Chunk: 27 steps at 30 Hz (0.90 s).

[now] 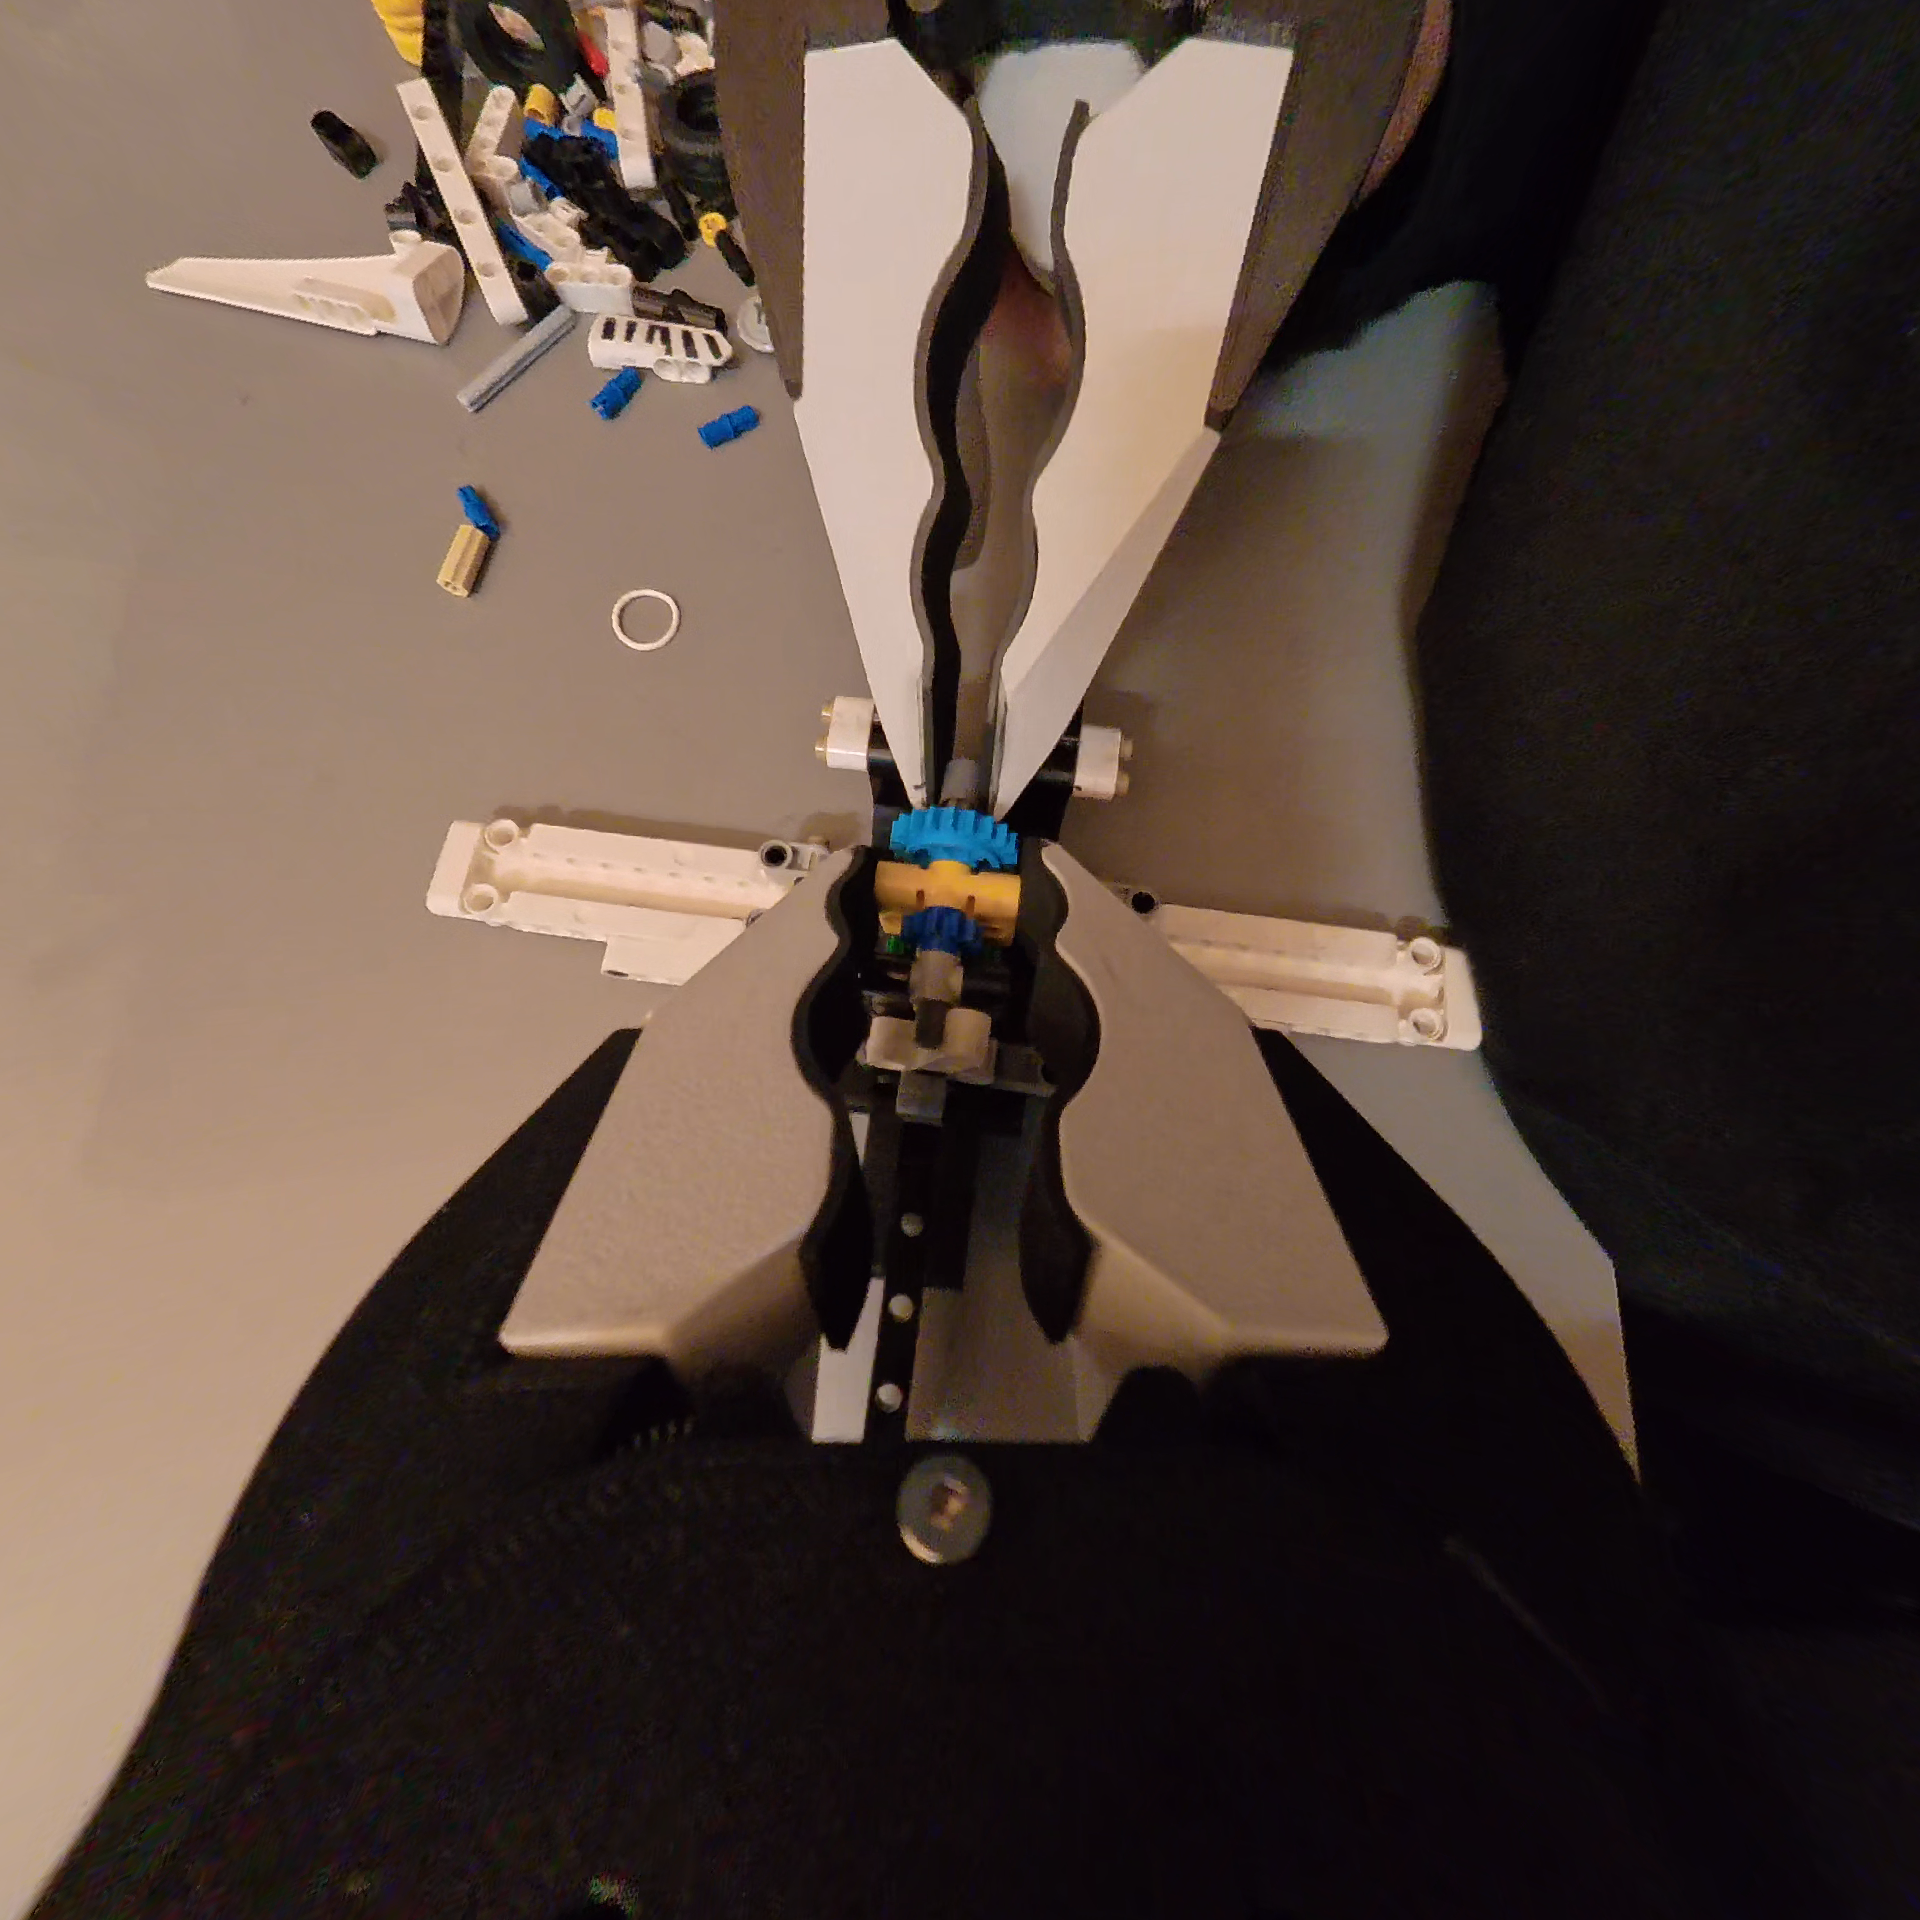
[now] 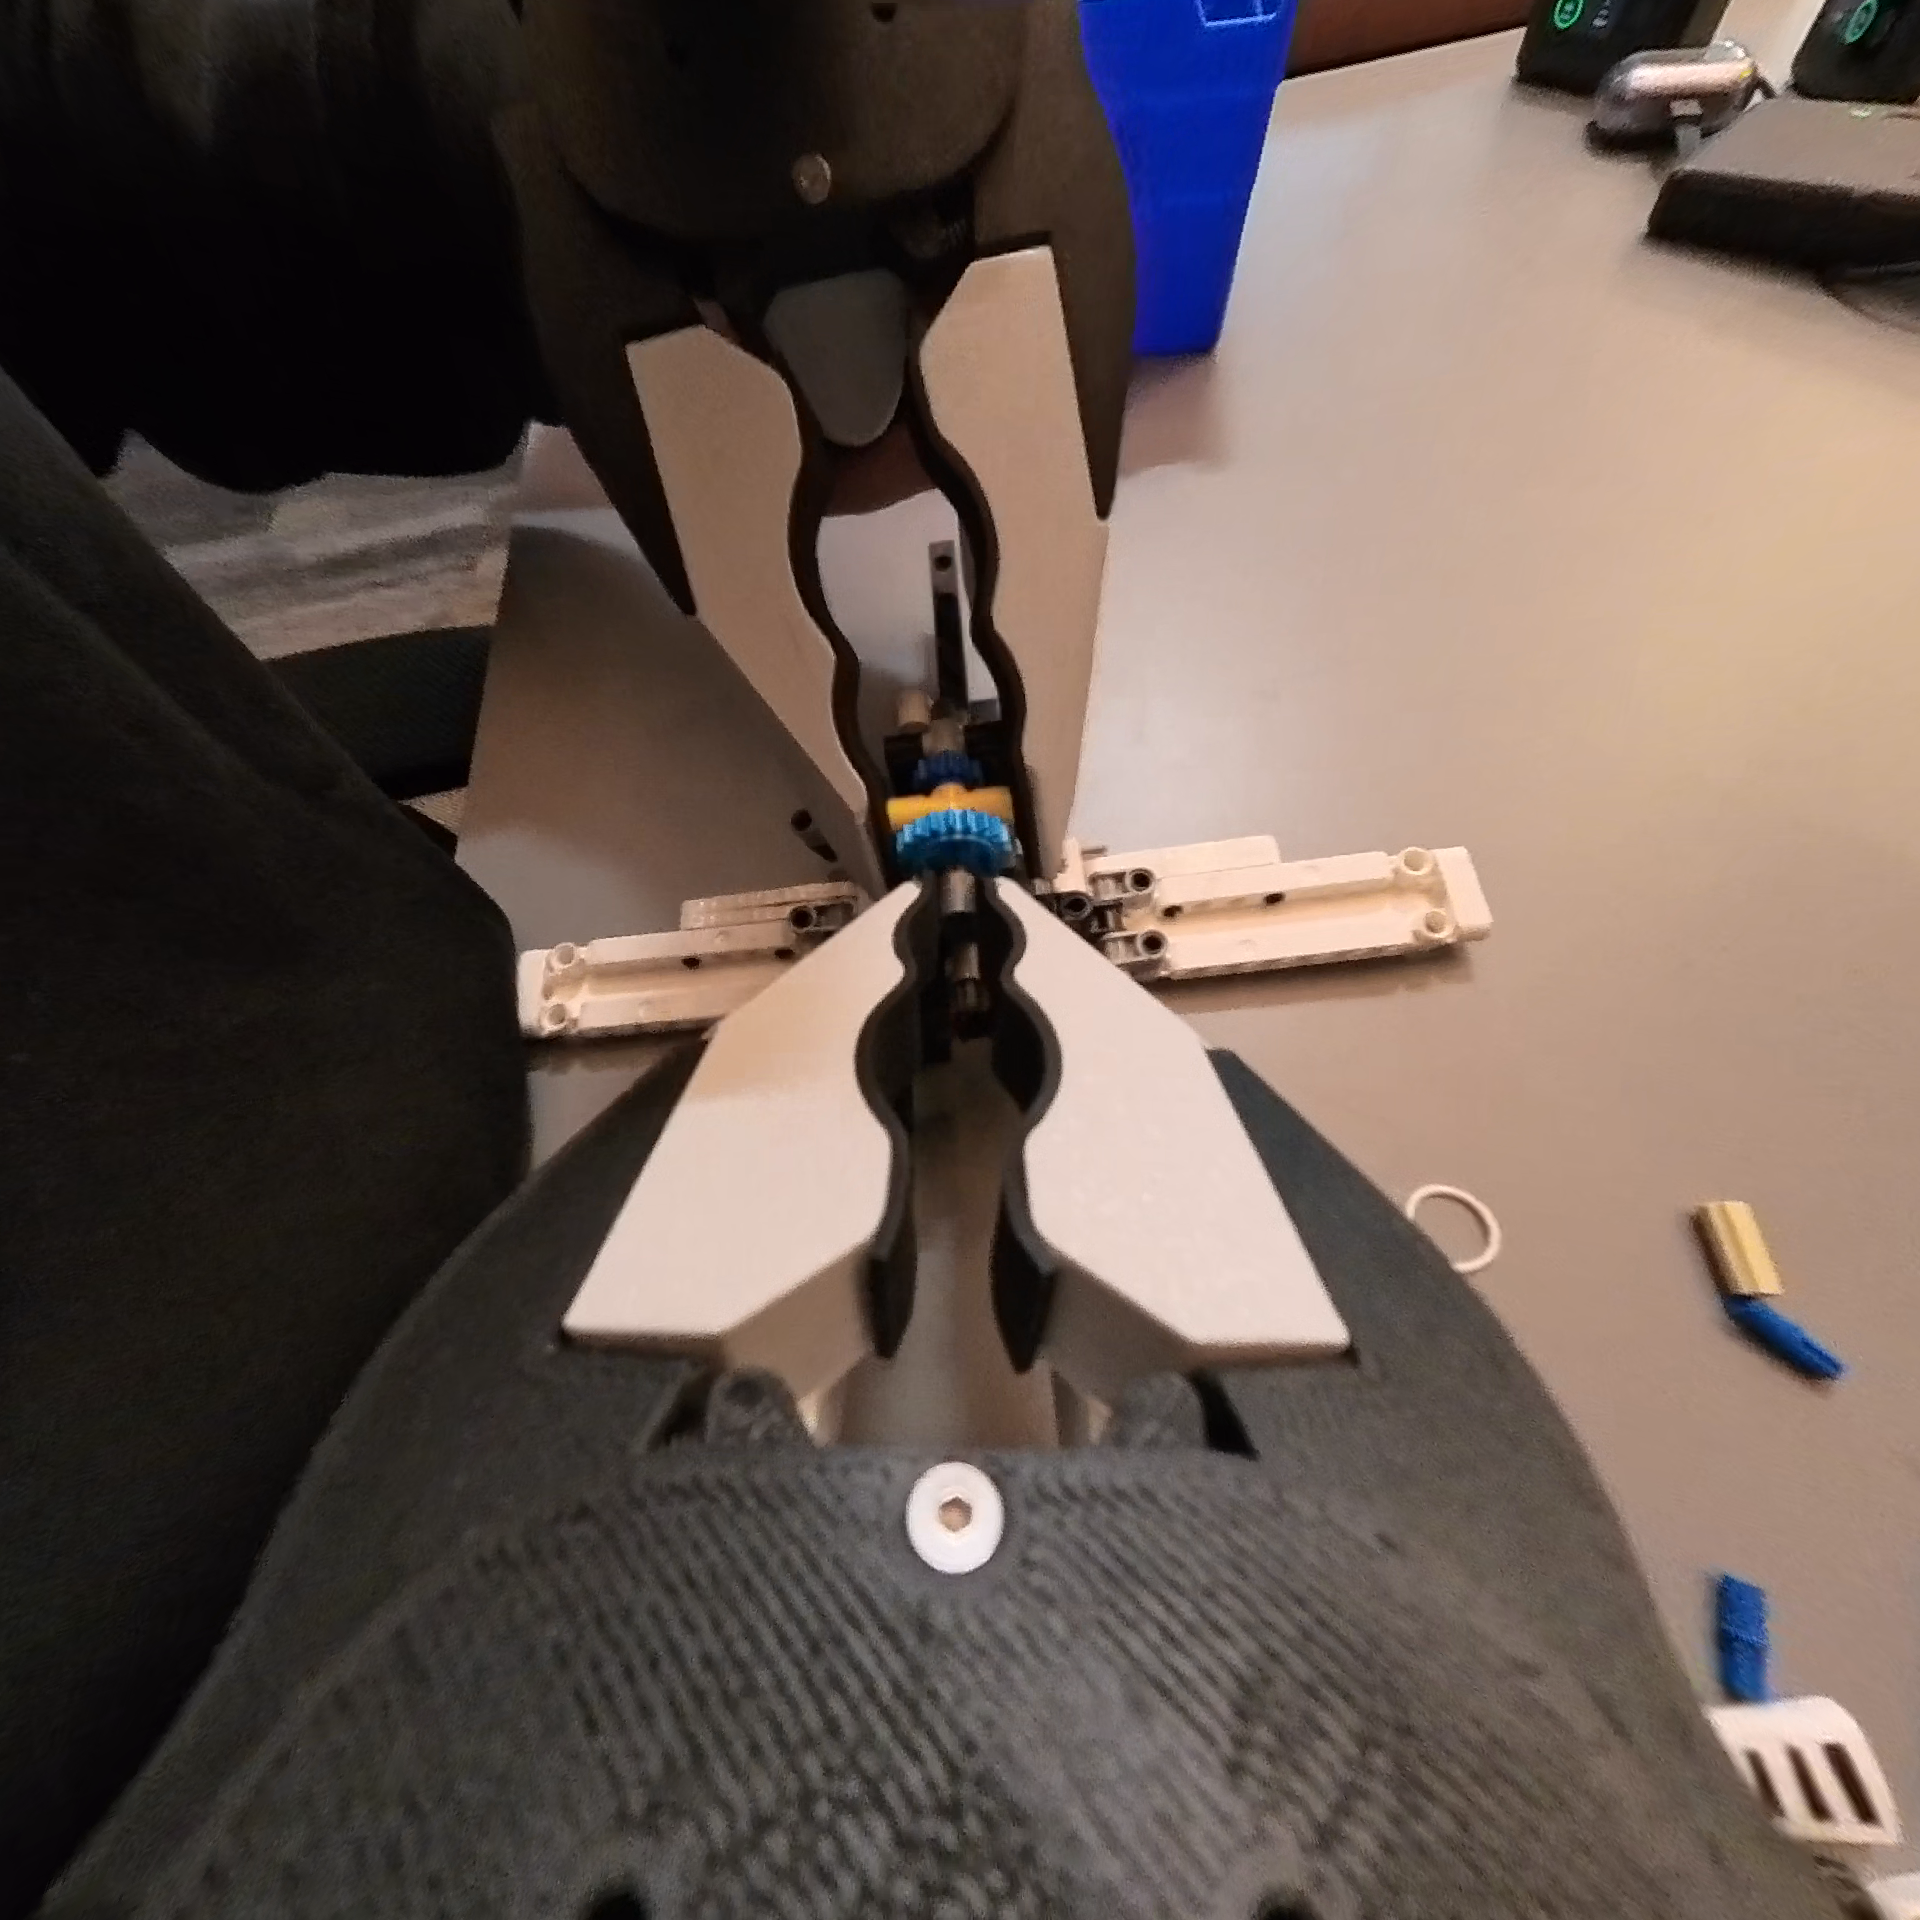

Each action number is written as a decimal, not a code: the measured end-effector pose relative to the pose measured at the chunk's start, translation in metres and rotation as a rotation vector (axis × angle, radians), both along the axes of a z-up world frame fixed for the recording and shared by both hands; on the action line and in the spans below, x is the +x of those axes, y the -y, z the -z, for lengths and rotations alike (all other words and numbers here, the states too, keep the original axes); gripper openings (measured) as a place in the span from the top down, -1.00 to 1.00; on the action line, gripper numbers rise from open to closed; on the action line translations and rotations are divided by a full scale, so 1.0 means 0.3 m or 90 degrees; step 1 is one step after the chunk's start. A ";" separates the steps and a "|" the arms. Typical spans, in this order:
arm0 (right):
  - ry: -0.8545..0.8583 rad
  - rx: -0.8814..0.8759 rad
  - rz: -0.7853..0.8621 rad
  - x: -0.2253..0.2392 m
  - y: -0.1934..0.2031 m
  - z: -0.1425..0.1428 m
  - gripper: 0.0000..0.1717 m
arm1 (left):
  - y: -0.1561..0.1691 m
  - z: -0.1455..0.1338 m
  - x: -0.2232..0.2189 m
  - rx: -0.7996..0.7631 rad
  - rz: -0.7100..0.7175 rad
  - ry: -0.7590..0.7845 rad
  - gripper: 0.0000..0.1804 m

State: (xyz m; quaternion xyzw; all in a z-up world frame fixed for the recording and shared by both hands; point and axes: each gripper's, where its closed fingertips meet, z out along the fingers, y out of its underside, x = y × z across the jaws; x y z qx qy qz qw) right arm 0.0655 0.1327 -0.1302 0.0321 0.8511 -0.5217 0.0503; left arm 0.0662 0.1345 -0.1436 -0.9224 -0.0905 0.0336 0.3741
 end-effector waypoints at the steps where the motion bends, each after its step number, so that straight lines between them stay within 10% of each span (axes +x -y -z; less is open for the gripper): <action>1: 0.003 -0.006 0.002 -0.001 0.000 -0.003 0.94 | 0.001 -0.001 0.001 0.006 -0.004 0.005 0.68; 27: 0.319 -0.059 0.039 0.005 -0.026 0.002 0.93 | -0.026 -0.004 0.018 0.063 -0.001 -0.007 0.69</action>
